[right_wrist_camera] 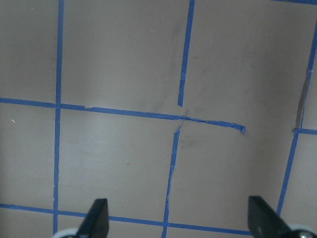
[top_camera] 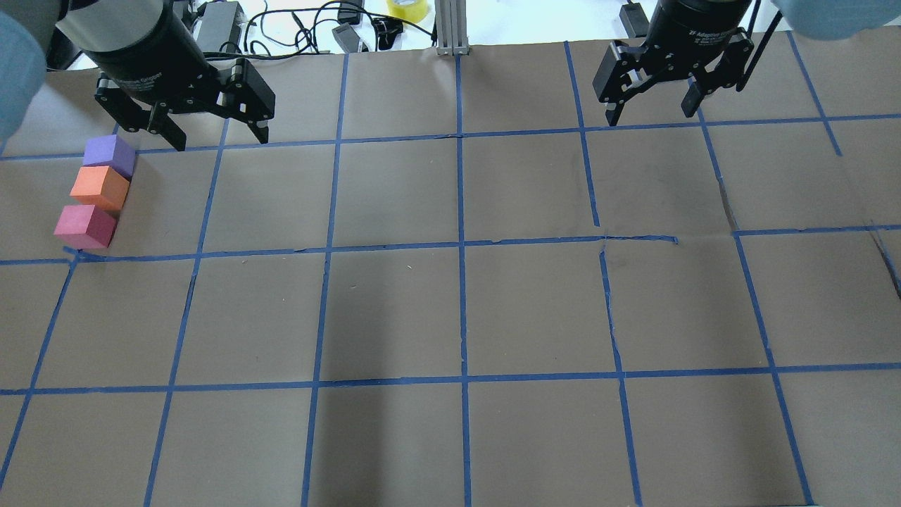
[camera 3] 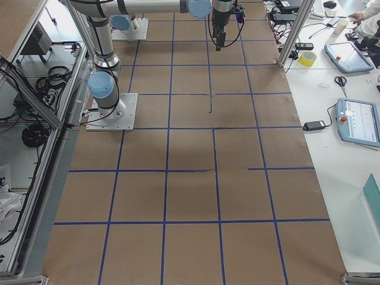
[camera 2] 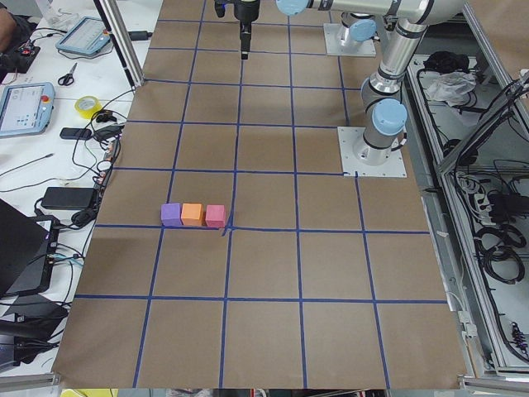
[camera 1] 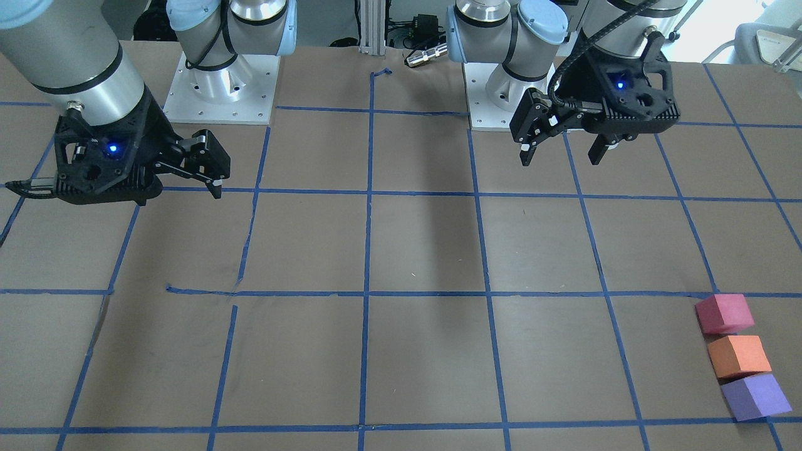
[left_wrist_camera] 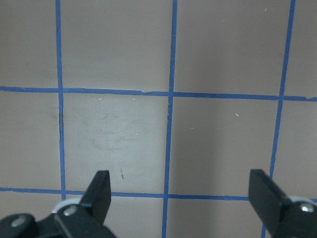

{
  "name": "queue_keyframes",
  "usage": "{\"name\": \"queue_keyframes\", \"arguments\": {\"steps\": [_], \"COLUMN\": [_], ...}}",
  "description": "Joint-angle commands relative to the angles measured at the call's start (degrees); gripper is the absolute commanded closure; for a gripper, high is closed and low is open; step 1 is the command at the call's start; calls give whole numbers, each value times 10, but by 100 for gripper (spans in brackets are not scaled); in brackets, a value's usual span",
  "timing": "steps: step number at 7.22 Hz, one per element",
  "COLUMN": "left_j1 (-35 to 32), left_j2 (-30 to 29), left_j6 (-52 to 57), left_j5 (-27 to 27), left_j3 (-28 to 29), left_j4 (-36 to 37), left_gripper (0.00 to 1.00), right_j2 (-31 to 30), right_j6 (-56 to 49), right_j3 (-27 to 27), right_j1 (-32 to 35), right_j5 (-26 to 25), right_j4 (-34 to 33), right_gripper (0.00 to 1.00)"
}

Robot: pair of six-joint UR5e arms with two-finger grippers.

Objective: Arrange blocks in a line

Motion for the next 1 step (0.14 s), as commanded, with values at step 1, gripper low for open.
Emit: {"name": "queue_keyframes", "arguments": {"steps": [1], "left_j1": [0], "left_j2": [2], "left_j6": [0], "left_j5": [1], "left_j3": [-3], "left_j4": [0], "left_gripper": [0], "right_j2": [0], "right_j6": [0], "right_j3": [1], "right_j1": [0], "right_j5": [0], "right_j4": [0], "right_gripper": [0]}}
